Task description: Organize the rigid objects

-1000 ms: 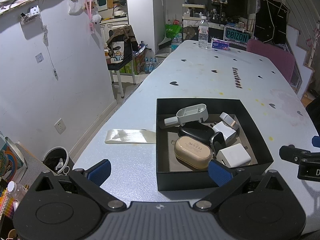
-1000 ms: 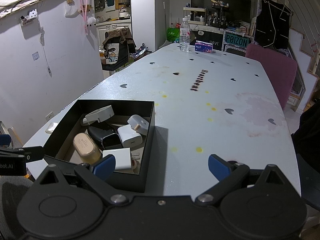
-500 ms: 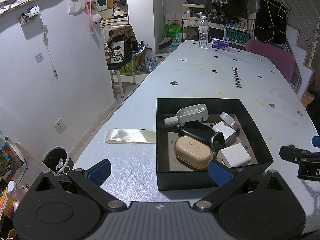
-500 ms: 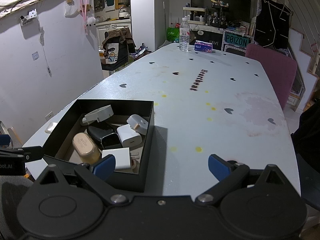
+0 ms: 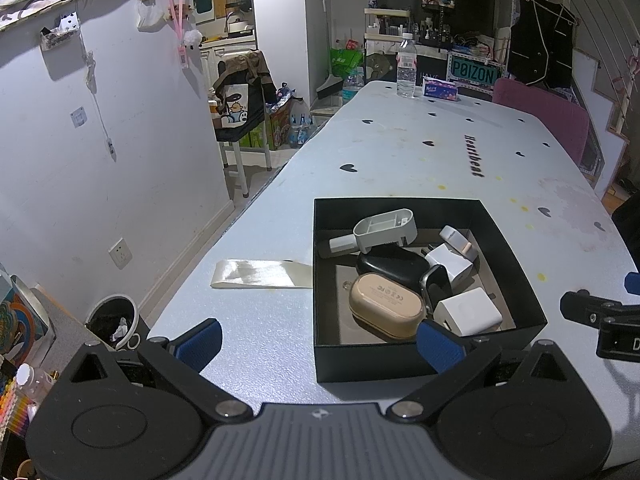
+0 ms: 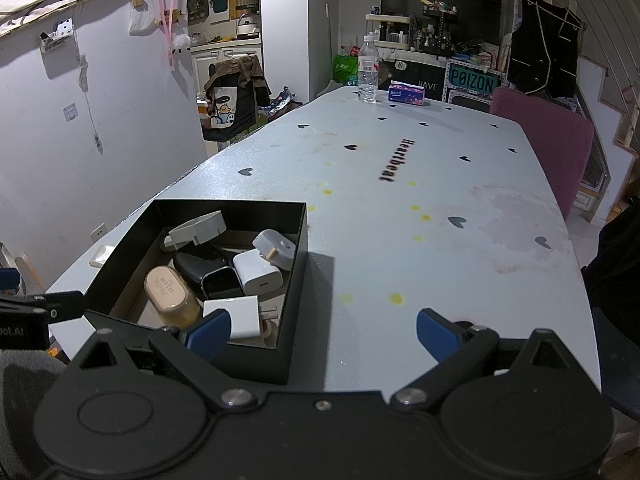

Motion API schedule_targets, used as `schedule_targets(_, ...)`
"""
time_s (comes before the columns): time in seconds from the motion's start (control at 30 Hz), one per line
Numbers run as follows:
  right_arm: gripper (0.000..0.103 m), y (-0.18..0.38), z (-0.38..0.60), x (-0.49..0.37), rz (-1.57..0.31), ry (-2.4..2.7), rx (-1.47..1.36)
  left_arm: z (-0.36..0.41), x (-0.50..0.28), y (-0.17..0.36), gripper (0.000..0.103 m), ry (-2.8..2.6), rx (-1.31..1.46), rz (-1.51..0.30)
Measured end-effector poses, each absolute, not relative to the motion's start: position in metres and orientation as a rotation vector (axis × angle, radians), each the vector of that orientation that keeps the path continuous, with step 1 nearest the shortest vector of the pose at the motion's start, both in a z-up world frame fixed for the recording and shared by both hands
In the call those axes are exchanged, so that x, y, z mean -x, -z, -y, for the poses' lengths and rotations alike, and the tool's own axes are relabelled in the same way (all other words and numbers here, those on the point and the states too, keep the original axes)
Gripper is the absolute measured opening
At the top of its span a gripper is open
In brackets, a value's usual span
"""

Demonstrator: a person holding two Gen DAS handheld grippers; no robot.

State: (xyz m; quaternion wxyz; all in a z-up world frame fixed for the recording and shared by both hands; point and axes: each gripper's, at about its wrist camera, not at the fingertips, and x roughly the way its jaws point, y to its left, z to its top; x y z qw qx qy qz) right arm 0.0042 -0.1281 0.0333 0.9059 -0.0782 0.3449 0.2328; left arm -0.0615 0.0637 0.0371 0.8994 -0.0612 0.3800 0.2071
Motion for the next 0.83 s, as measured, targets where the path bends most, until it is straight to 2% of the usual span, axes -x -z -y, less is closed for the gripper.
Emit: schedule_targets(0.83,0.100,-0.0334,0.1286,-0.0046,-0.713,-0.480,0.163,-0.0626,0.0615,-0.0355,0.102,-0.429,0.125,-0.786)
